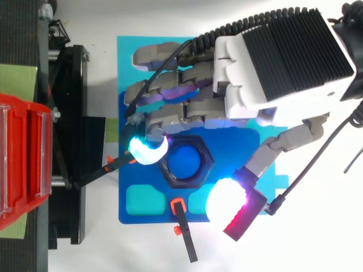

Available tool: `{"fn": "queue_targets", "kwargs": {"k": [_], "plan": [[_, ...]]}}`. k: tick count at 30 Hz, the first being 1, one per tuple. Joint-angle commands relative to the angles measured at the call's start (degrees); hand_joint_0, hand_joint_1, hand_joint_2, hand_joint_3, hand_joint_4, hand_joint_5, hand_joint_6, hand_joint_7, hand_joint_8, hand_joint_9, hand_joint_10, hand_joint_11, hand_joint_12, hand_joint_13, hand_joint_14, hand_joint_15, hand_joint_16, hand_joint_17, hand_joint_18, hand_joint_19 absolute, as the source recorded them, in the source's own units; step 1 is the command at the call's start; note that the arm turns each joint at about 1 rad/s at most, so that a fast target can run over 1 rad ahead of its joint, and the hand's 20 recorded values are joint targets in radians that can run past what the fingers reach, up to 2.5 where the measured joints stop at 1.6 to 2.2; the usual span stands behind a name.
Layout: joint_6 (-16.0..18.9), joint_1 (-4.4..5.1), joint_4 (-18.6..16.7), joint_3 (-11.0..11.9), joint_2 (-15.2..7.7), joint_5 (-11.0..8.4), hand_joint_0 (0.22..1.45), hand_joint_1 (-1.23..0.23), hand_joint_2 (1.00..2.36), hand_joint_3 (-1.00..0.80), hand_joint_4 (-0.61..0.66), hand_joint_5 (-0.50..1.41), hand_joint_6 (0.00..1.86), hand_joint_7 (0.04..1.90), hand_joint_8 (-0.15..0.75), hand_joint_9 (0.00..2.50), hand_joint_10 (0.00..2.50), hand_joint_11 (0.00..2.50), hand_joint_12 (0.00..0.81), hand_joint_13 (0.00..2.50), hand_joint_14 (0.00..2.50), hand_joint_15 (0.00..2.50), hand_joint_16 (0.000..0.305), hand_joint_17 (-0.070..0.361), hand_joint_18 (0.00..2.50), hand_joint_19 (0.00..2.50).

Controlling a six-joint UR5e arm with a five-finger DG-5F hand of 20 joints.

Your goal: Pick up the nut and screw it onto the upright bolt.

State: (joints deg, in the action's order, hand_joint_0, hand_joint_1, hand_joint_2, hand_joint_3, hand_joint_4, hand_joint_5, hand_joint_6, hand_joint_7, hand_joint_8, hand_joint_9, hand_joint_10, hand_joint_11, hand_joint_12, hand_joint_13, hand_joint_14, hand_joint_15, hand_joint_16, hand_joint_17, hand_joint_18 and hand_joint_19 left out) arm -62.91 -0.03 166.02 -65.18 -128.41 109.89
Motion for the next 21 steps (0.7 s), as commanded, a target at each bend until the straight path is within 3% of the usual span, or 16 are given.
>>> {"fn": "queue_targets", "kwargs": {"k": [1,8,21], "plan": [[0.0,-0.05,-0.1,0.0,0.0,0.06,0.49,-0.33,1.0,-0.5,0.2,-0.04,0.5,1.36,0.299,0.9,0.0,0.0,0.274,0.42,0.0,0.0,0.026,0.058,0.02,0.0],[-0.1,-0.23,-0.2,0.1,0.0,0.15,0.5,-0.32,1.0,-0.5,0.18,0.0,0.5,1.47,0.294,1.06,0.0,0.0,0.254,0.54,0.0,0.0,0.022,0.05,0.13,0.0],[-0.1,-0.76,0.0,0.0,0.0,0.15,0.51,-0.33,1.0,-0.5,0.12,0.07,0.5,1.5,0.267,1.39,0.0,0.03,0.217,0.81,0.0,0.0,0.016,0.036,0.37,0.0]]}}
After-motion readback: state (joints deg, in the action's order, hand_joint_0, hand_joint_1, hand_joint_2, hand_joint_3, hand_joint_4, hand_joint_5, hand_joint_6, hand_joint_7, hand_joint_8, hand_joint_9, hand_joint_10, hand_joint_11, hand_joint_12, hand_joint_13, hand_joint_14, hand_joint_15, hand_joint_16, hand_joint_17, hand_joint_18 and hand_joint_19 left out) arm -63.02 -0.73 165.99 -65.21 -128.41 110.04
